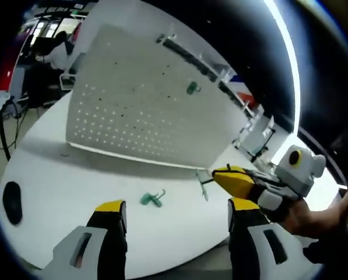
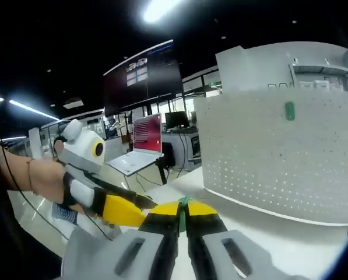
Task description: Insert the hook assembly into the mounting plate slot until the hook locks in place.
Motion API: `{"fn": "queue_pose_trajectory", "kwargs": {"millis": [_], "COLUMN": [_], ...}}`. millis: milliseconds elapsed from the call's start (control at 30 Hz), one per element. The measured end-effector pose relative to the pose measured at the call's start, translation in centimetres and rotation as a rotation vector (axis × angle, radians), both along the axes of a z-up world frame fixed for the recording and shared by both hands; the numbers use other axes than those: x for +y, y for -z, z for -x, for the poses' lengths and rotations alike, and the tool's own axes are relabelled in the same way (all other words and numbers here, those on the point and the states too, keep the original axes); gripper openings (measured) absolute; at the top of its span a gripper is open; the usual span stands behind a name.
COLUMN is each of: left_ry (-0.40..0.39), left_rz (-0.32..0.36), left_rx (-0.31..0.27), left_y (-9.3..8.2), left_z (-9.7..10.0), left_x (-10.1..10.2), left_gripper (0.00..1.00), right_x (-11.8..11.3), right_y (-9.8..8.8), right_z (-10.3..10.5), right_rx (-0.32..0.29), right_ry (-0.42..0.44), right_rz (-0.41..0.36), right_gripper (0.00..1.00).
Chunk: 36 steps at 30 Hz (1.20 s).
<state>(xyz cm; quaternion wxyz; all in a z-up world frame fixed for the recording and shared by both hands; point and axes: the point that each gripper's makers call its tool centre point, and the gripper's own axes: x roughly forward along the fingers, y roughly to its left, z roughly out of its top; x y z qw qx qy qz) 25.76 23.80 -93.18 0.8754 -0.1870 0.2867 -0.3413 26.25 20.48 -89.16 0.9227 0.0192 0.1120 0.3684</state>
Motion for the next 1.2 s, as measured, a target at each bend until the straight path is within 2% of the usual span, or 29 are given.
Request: {"fn": "queue_pose_trajectory", "kwargs": {"millis": [167, 400, 533, 633, 767, 900, 1200], "left_ry": [0.022, 0.048, 0.062, 0.067, 0.074, 0.07, 0.078], "left_rz": [0.018, 0.022, 0.038, 0.04, 0.053, 0.063, 0.121], "left_rx": [-0.009, -0.001, -0.014, -0.015, -0.021, -0.016, 0.008], "left_y": [-0.8, -1.2, -1.7, -1.9, -2.3, -2.4, -2.6], "left_z": [0.3, 0.7, 0.8, 0.5, 0.3, 0.3, 0.7], "left_x": [-0.7, -1.1, -1.3, -1.3, -1.4, -1.6, -2.0], "left_gripper": [0.53, 0.43, 0.32, 0.3, 0.22, 0.2, 0.1], "right_x": [1.2, 1.8, 2.1, 2.3, 2.6, 2.7, 2.9], "right_y": [-1.1, -2.0, -2.3, -2.7, -3.0, -3.3, -3.2], "right_z": [0.7, 1.1, 1.3, 1.5, 1.6, 1.6, 1.6], "right_rx": [-0.054, -0.096, -0.12, -0.133, -0.156, -0.17, -0.175], "right_ry": [-0.035, -0.057, -0.071, -0.076, -0.079, -0.078, -0.07], "right_rz": [0.007, 0.003, 0.01, 0.002, 0.006, 0.004, -0.001], "right_gripper": [0.0, 0.0, 0.0, 0.0, 0.0, 0.0, 0.0]}}
